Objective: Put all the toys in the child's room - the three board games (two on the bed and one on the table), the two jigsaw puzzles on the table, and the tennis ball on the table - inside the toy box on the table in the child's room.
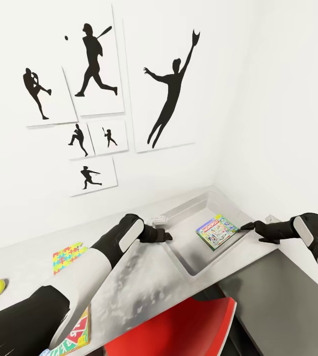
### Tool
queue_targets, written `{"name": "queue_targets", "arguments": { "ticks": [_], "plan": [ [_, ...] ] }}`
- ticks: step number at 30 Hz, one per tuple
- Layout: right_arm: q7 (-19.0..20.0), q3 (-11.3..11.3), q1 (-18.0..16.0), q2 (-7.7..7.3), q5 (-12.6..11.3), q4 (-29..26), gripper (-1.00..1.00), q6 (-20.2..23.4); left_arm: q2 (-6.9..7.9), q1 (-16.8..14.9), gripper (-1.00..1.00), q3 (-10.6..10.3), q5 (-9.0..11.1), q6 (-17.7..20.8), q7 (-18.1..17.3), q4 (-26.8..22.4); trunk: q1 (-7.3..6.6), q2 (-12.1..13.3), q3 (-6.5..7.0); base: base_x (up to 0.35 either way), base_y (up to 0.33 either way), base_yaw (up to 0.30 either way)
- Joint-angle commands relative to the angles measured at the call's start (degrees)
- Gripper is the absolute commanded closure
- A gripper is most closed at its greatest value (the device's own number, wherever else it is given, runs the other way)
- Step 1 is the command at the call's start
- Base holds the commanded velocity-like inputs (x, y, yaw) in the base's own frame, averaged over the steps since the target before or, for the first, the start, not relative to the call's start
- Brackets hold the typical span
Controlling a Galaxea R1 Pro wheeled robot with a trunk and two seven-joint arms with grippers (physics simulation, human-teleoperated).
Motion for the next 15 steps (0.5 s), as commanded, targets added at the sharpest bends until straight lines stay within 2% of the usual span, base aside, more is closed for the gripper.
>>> {"name": "queue_targets", "arguments": {
  "ticks": [1, 15],
  "plan": [
    [0.54, -0.25, -0.05, 0.01, 0.60, -0.02, -1.00, 0.24, 0.00, -0.06, -1.00, -0.13, 0.61, 0.14, 0.59, -0.05, 0.04, -0.12, -0.12, 0.000, 0.000, 0.000],
    [0.62, -0.28, -0.05, 0.01, 0.60, -0.03, -1.00, 0.24, 0.00, -0.06, -1.00, -0.13, 0.57, 0.15, 0.59, -0.06, 0.04, -0.12, -0.12, 0.000, 0.000, 0.000]
  ]
}}
